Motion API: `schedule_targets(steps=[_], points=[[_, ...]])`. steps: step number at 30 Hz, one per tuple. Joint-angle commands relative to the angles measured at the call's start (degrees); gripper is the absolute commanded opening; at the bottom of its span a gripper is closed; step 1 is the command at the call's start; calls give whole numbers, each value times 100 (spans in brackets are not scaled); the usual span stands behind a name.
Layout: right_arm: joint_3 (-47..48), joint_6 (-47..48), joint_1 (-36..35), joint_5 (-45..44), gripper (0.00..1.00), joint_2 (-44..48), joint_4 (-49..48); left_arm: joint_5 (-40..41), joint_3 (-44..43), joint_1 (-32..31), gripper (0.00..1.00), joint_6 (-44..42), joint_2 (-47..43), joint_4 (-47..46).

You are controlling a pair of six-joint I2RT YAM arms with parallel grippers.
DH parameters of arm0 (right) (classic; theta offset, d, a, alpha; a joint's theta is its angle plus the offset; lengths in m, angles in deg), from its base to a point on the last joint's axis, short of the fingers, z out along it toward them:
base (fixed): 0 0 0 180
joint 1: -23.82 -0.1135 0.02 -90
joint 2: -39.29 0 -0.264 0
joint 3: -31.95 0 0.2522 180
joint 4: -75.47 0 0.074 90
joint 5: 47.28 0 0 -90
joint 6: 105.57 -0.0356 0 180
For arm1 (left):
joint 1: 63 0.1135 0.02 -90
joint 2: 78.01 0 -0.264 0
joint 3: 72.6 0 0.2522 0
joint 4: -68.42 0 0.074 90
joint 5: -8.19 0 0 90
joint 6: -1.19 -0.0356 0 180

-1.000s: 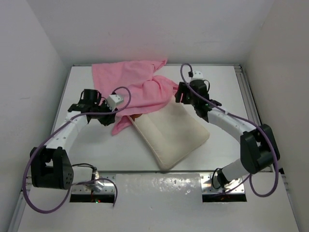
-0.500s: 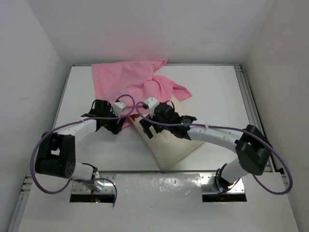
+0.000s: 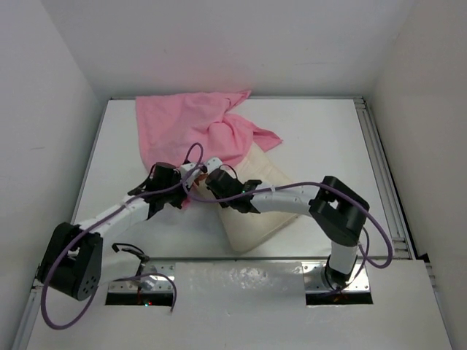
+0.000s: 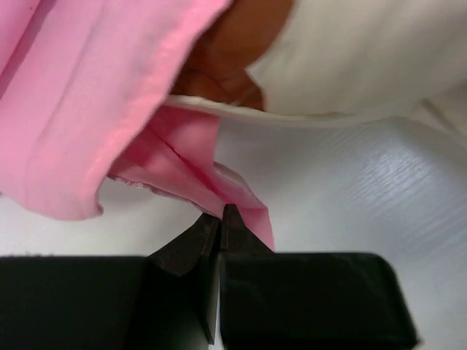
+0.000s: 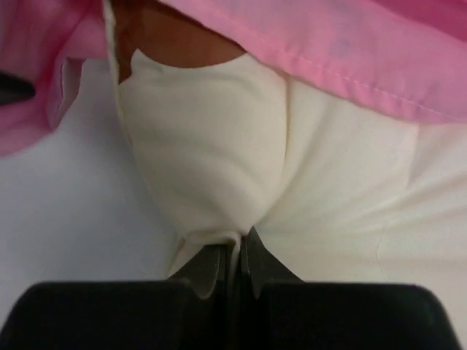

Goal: Put the pillow into the pillowcase

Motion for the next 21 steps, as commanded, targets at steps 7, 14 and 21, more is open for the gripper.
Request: schedule_targets(steps=[7, 14, 21], points=[[-7, -1889, 1418, 491, 0, 1217, -1908, -1189, -502, -559, 0, -796, -1155, 496], [730, -2769, 1462, 33, 0, 1124, -2385, -2631, -1328, -682, 0, -1192, -1138, 822], [1038, -3938, 1409, 112, 0, 131, -2077, -4132, -1549, -805, 0, -823, -1094, 22]])
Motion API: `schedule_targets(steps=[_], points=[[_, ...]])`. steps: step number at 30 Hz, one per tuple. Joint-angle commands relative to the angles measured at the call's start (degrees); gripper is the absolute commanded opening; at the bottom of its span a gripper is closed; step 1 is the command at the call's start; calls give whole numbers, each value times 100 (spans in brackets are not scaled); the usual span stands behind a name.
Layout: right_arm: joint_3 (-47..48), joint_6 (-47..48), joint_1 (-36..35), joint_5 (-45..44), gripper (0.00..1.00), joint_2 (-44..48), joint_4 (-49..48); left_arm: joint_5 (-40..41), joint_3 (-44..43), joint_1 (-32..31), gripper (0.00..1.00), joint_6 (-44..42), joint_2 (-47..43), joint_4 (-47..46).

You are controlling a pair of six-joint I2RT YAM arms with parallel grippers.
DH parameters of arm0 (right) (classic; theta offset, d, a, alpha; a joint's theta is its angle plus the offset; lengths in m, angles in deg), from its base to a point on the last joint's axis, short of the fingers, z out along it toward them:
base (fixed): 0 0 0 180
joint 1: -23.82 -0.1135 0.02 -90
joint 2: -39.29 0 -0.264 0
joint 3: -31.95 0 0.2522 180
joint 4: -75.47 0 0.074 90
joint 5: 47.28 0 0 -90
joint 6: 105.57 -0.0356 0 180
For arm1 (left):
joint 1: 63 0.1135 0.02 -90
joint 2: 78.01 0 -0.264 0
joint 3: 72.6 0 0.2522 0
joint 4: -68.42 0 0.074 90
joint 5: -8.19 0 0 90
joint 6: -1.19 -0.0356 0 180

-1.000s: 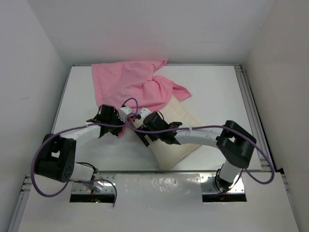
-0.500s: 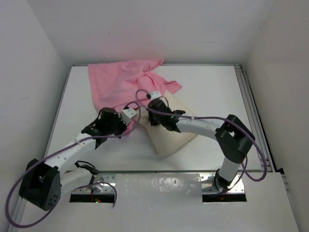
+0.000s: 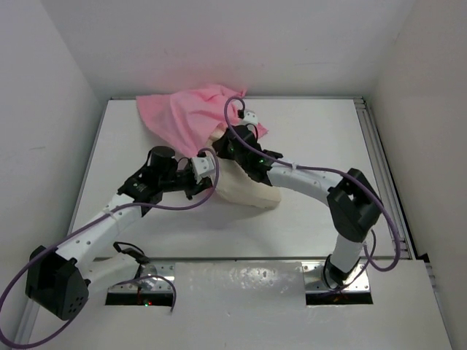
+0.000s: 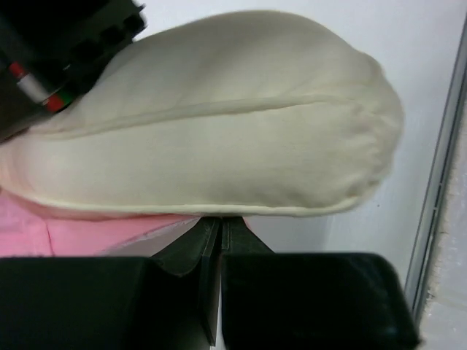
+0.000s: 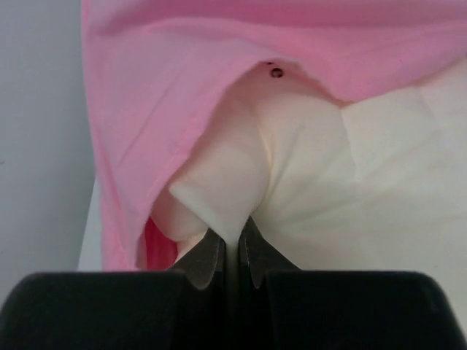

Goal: Put the pillow into the pillowcase

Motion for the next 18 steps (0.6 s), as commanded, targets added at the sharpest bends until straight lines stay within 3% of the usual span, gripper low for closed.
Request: schedule_targets(steps=[1, 6, 9, 12, 13, 14, 16, 18], points=[[369, -793, 61, -383, 0, -462, -486, -1658, -281, -202, 0, 150, -55, -329], [783, -610, 367, -605, 0, -840, -563, -1511, -368, -184, 0, -113, -213, 507], [1265, 466, 430, 254, 2, -1269, -951, -1221, -447, -184, 0, -105, -301, 709], [1627, 1452, 360, 1275, 56, -1308, 21, -642, -623, -167, 7, -262, -310, 1427], [1244, 1657, 334, 1502, 72, -1141, 68, -500, -641, -158, 30, -402, -345, 1631], [970, 1807, 333, 1592, 88, -940, 69, -359, -659, -167, 43, -708, -371, 1833], [138, 2282, 351, 1750, 98, -211, -10, -174, -737, -149, 65, -947, -451, 2291], [-217, 2581, 438, 1873, 99, 421, 199, -34, -825, -123, 71, -993, -451, 2380]])
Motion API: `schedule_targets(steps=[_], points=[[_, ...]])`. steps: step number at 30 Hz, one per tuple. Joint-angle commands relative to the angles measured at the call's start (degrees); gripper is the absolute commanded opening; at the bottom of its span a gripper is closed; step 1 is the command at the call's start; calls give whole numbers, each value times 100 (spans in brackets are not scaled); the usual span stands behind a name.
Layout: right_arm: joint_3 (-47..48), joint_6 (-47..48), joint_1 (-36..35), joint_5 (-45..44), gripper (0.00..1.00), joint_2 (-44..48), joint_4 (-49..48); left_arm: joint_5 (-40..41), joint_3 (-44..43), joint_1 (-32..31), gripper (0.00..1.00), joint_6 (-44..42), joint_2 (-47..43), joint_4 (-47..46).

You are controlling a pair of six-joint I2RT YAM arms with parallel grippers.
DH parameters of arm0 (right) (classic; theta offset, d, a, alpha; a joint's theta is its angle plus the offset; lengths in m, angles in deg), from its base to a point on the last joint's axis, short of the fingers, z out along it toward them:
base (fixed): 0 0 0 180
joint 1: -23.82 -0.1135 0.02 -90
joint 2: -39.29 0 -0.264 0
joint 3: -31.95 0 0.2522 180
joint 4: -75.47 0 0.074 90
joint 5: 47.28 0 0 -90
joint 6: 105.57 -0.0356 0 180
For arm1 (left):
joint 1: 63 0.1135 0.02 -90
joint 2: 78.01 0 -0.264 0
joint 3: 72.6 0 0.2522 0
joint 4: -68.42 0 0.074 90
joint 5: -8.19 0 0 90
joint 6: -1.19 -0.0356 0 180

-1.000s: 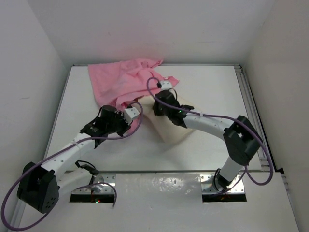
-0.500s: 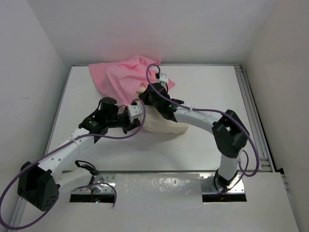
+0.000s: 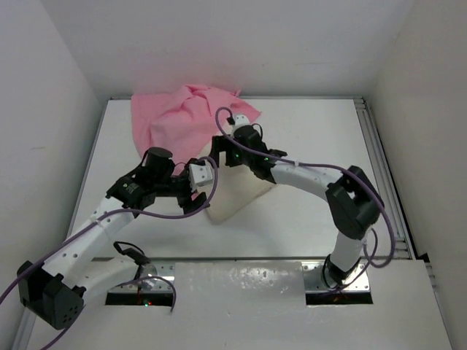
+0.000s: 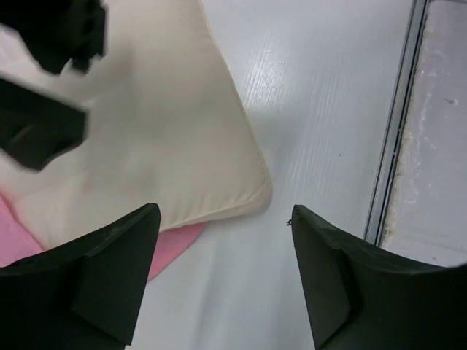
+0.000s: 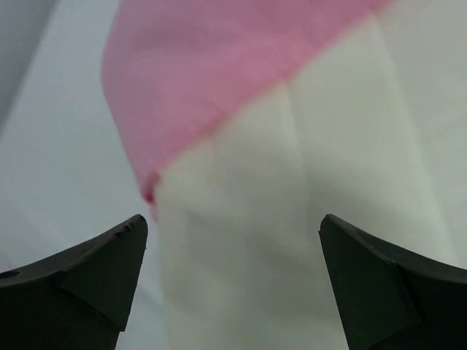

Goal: Put the pillow into the pillowcase

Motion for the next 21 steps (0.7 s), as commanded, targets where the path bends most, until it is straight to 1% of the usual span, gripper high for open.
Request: schedule_targets(steps=[1, 2, 3, 4, 5, 6, 7, 8, 9, 10, 11, 12, 13, 14, 15, 16, 17, 18, 19, 20, 21], points=[[-598, 1019, 235, 442, 98, 1132, 200, 74, -395, 2, 72, -352, -71, 472], [-652, 1072, 236, 634, 98, 1264, 331, 75, -466, 2, 72, -352, -44, 463], [-705, 1073, 410, 758, 84, 1405, 481, 109, -536, 19, 72, -335, 87, 350], [-801, 1038, 534, 863, 63, 1624, 517, 145, -667, 28, 71, -282, 166, 218], [-846, 863, 805, 934, 40, 1696, 543, 449, -703, 28, 66, 14, 254, 17], [-864, 740, 964, 952, 5, 1757, 579, 714, -738, 28, 59, 235, 464, -568], [-864, 643, 1131, 970, 3, 1775, 588, 1056, -774, 28, 45, 428, 614, -888], [-829, 511, 1428, 1005, 7, 1758, 596, 1868, -878, 28, 44, 735, 798, -1239], [-777, 467, 1605, 1144, 19, 1688, 631, 2285, -975, 28, 44, 816, 1252, -1825], [-663, 431, 1746, 1259, 58, 1609, 640, 2603, -1098, 37, 54, 826, 1509, -2075], [-566, 379, 2000, 1347, 70, 1391, 675, 3058, -1491, 37, 60, 756, 1764, -2295], [-461, 369, 2116, 1443, 78, 1258, 789, 3246, -1703, 28, 67, 668, 2332, -2593], [-233, 387, 2195, 1549, 88, 1126, 825, 3404, -1949, 28, 69, 563, 2625, -2735], [-127, 465, 2309, 1567, 90, 838, 973, 3823, -2204, -15, 71, 397, 2889, -2867], [-21, 483, 2354, 1576, 92, 696, 1114, 4045, -2781, -24, 71, 325, 3492, -3025], [145, 484, 2389, 1681, 92, 555, 1150, 4265, -3126, -42, 71, 255, 3829, -3061], [199, 466, 2459, 1769, 93, 406, 1141, 4676, -3503, -51, 71, 211, 4145, -3053], [278, 466, 2486, 1900, 94, 161, 1063, 4724, -4403, -34, 71, 184, 4818, -2783], [305, 431, 2512, 2058, 95, 45, 1001, 4707, -4865, -7, 71, 167, 5164, -2563], [322, 396, 2530, 2268, 97, -78, 940, 4367, -5270, 63, 73, 166, 5429, -2334], [401, 352, 2539, 2358, 98, -331, 887, 4242, -5613, 89, 77, 140, 5910, -1984]])
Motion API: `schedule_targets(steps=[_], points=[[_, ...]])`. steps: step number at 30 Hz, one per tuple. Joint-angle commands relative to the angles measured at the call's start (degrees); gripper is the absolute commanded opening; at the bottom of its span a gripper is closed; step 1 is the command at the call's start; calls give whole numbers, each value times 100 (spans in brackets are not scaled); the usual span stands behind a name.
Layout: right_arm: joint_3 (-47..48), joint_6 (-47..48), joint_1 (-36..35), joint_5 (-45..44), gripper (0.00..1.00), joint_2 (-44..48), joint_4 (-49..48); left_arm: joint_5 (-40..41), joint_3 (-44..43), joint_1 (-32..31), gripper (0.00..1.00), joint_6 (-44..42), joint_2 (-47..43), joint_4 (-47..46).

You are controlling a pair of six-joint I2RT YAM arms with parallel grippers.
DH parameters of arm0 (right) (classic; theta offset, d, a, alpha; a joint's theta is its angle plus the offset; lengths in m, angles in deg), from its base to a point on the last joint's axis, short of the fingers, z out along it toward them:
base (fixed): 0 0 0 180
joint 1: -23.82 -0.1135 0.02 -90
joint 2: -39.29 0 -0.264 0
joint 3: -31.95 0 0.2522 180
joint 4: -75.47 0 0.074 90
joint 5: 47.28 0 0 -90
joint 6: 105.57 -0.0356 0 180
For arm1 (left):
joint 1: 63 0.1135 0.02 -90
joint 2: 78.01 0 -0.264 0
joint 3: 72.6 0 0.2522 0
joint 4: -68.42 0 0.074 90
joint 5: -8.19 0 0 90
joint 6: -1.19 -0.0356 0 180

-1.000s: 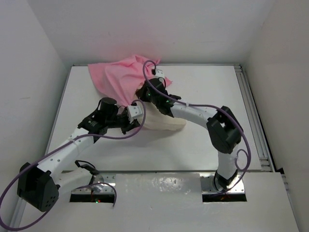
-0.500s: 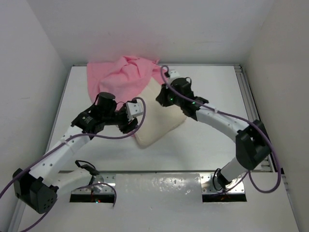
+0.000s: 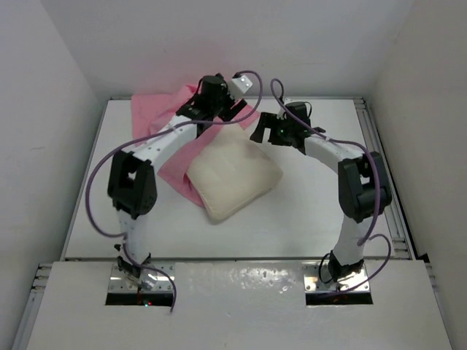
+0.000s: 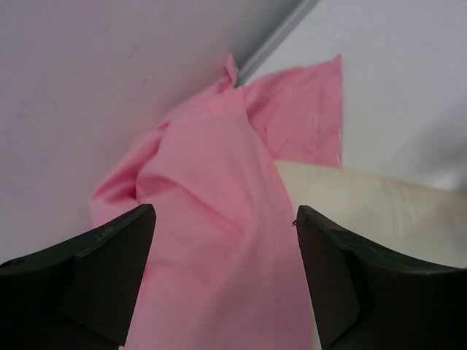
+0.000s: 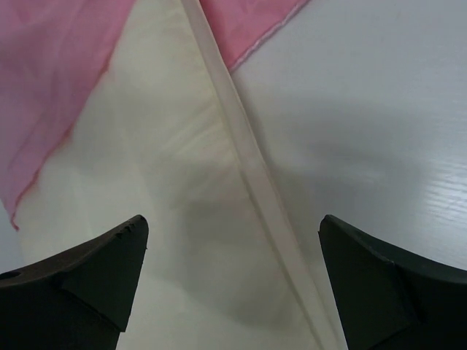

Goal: Put the pillow into the pillowcase

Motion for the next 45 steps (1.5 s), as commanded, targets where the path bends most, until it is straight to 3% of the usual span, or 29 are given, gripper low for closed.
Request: schedule_targets(steps=[1, 8, 11, 14, 15, 16, 17, 18, 19, 20, 22, 24, 28, 31, 37, 42, 45], points=[[373, -127, 30, 708, 98, -438, -73, 204, -1348, 70, 77, -153, 823, 347], [839, -522, -5, 1219, 99, -1362, -406, 194, -1546, 149, 85, -197, 1784, 207], [787, -741, -93, 1499, 97, -1625, -661, 1078, -1598, 210, 79, -100, 2230, -510], [436, -970, -207, 1517, 90, -1688, -1116, 1346, -1834, 272, 71, -82, 2486, -672], [192, -1066, -216, 1578, 85, -1670, -1284, 1329, -1862, 272, 61, -91, 2513, -637], [67, -1233, -225, 1605, 70, -1627, -1416, 1172, -1836, 272, 53, -126, 2513, -602], [-38, -1321, -234, 1649, 61, -1600, -1653, 1066, -1784, 263, 36, -153, 2504, -489], [-205, -1383, -234, 1667, 53, -1582, -1733, 1013, -1757, 272, 27, -153, 2496, -418], [-259, -1436, -243, 1658, 30, -1513, -1760, 847, -1731, 272, 19, -153, 2469, -269], [-294, -1454, -234, 1623, 19, -1477, -1726, 767, -1774, 281, 1, -136, 2452, -163], [-338, -1445, -234, 1562, 0, -1407, -1656, 365, -1958, 290, 0, 4, 2399, 126], [-417, -1437, -243, 1561, 0, -1240, -1655, -128, -2405, 281, 0, 136, 2250, 776], [-584, -1419, -313, 1439, 0, -731, -1752, -1866, -3110, 150, 0, -81, 1777, 2050], [-777, -1454, -436, 1123, 0, -99, -2014, -2771, -3163, -44, 0, -530, 1372, 3165], [-1331, -2034, -559, 95, 0, 1158, -3576, -4144, -2882, -237, 0, -1409, 810, 4747], [-1762, -2140, -752, -670, 0, 2037, -4528, -4990, -2715, -325, 0, -1604, 396, 4981], [-2060, -2122, -919, -698, 0, 2214, -4871, -4712, -2539, -334, 0, -1332, 325, 4455]])
